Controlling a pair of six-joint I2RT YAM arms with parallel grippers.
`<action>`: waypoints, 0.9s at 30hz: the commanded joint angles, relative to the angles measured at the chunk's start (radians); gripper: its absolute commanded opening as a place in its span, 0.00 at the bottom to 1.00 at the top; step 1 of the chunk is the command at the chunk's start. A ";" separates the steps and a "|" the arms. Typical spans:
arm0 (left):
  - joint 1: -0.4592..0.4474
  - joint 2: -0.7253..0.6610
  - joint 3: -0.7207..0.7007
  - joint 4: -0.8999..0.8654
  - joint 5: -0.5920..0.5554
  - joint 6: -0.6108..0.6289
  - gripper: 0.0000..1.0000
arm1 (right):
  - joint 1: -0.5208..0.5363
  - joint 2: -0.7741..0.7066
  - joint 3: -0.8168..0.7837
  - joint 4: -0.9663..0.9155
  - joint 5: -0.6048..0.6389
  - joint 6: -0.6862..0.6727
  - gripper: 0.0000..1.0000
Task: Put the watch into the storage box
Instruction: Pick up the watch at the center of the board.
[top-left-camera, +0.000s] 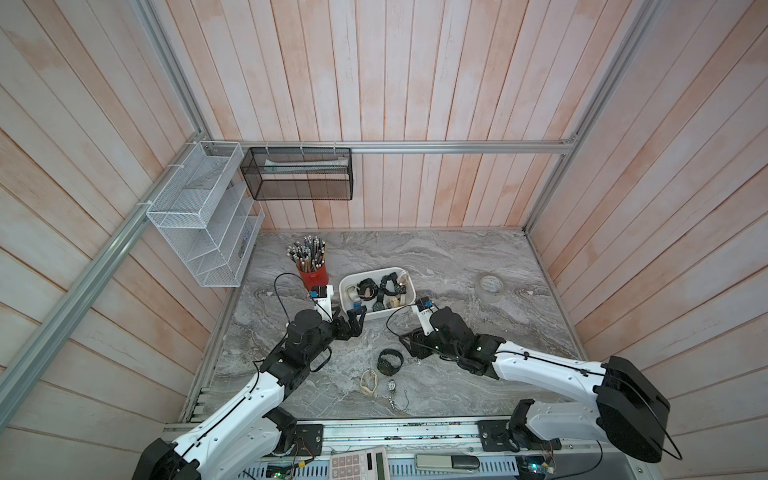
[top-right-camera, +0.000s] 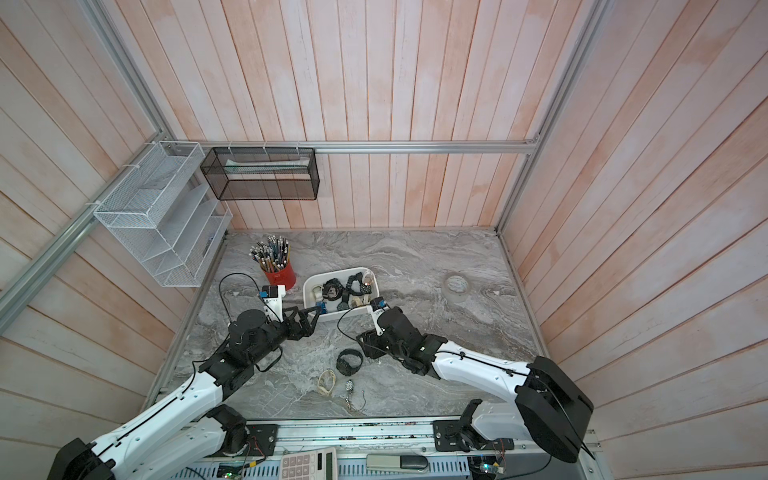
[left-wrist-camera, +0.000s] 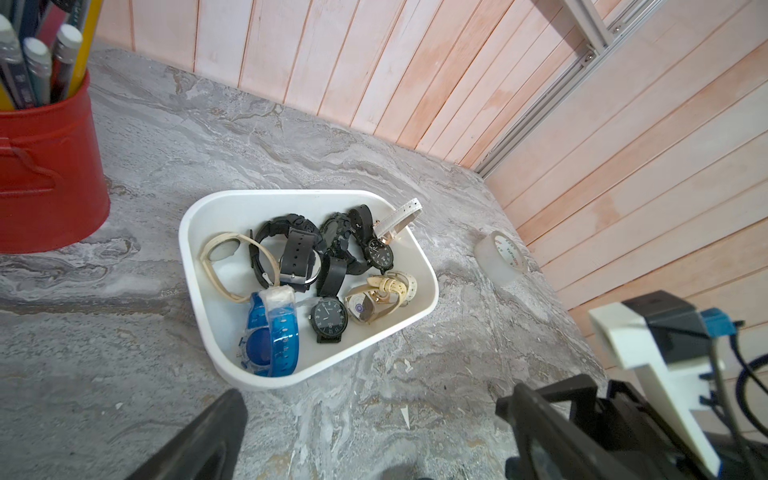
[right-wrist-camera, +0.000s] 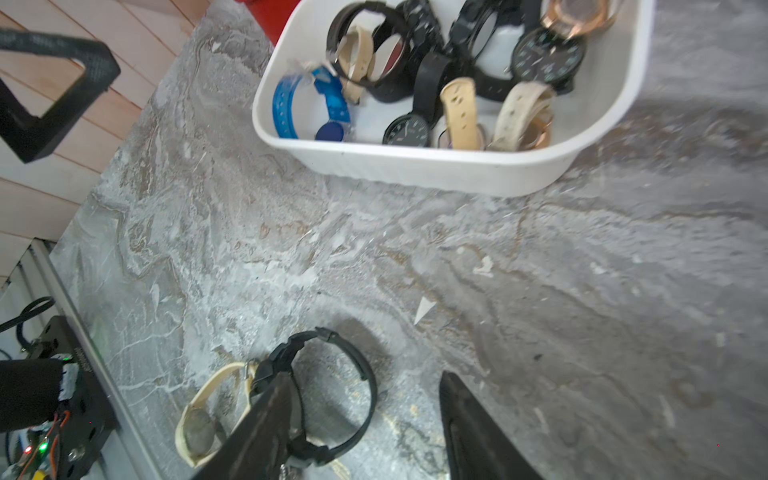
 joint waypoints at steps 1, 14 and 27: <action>0.004 -0.027 -0.011 -0.021 -0.026 -0.008 0.99 | 0.034 0.049 0.002 -0.021 -0.012 0.052 0.58; 0.004 -0.087 -0.039 -0.064 -0.062 -0.017 1.00 | 0.046 0.197 0.052 -0.045 -0.022 0.066 0.47; 0.004 -0.092 -0.051 -0.068 -0.077 -0.013 1.00 | 0.051 0.291 0.111 -0.067 -0.019 0.047 0.10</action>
